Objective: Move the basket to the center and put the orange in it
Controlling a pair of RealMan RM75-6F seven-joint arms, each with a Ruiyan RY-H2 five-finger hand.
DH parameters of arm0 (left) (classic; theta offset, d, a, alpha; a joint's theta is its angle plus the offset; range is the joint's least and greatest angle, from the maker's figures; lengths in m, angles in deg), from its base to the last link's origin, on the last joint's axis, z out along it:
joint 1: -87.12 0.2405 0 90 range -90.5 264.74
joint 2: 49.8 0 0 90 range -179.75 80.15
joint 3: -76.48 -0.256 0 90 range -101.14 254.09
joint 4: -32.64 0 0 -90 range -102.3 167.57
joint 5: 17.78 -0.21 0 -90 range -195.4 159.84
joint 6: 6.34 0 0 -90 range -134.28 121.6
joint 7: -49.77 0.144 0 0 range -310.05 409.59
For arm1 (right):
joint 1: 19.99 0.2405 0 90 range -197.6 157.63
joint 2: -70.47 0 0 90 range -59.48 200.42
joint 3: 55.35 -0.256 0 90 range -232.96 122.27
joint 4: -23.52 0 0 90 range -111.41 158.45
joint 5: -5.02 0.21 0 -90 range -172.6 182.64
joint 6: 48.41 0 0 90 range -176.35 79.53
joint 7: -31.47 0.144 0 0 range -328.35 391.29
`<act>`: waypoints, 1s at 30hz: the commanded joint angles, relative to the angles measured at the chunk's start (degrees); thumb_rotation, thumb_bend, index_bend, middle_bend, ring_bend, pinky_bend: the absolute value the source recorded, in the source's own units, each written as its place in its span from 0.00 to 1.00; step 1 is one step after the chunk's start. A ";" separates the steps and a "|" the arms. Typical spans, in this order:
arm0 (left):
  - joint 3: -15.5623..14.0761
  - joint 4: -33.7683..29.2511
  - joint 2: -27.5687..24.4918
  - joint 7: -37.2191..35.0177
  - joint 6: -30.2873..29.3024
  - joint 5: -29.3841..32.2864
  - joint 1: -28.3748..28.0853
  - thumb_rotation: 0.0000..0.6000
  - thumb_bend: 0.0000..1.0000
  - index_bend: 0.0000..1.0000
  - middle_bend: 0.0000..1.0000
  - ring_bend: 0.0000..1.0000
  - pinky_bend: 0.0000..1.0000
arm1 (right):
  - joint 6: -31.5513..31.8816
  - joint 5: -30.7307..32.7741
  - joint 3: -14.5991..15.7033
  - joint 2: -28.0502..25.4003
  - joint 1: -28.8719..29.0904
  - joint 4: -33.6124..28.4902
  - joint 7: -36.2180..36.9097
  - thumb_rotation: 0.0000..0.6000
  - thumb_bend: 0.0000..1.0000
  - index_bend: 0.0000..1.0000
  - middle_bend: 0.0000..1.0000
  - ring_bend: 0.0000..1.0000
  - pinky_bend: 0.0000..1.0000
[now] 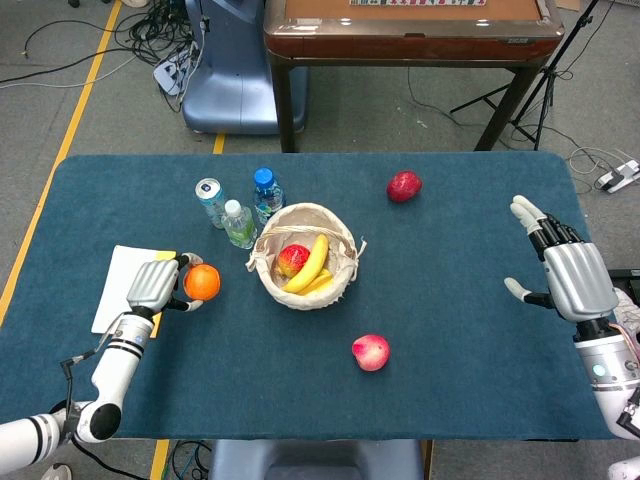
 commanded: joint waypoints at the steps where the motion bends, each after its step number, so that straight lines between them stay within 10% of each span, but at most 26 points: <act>1: 0.44 -3.25 -2.83 -4.10 -3.47 -5.25 2.39 1.00 0.20 0.51 0.55 0.58 0.56 | 0.04 -0.22 -0.04 0.27 -0.11 0.03 0.03 1.00 0.17 0.03 0.08 0.12 0.27; 14: 1.77 -13.10 -5.00 -8.54 -8.32 -17.79 3.20 1.00 0.20 0.51 0.55 0.57 0.56 | -0.38 -0.59 -0.26 1.23 -0.27 -0.34 -1.68 1.00 0.17 0.03 0.08 0.12 0.27; 30: 4.72 -11.39 5.40 6.02 -7.91 -12.06 -2.23 1.00 0.19 0.40 0.49 0.52 0.56 | -0.74 -0.62 -0.60 1.91 -0.78 0.77 -0.50 1.00 0.17 0.03 0.08 0.12 0.27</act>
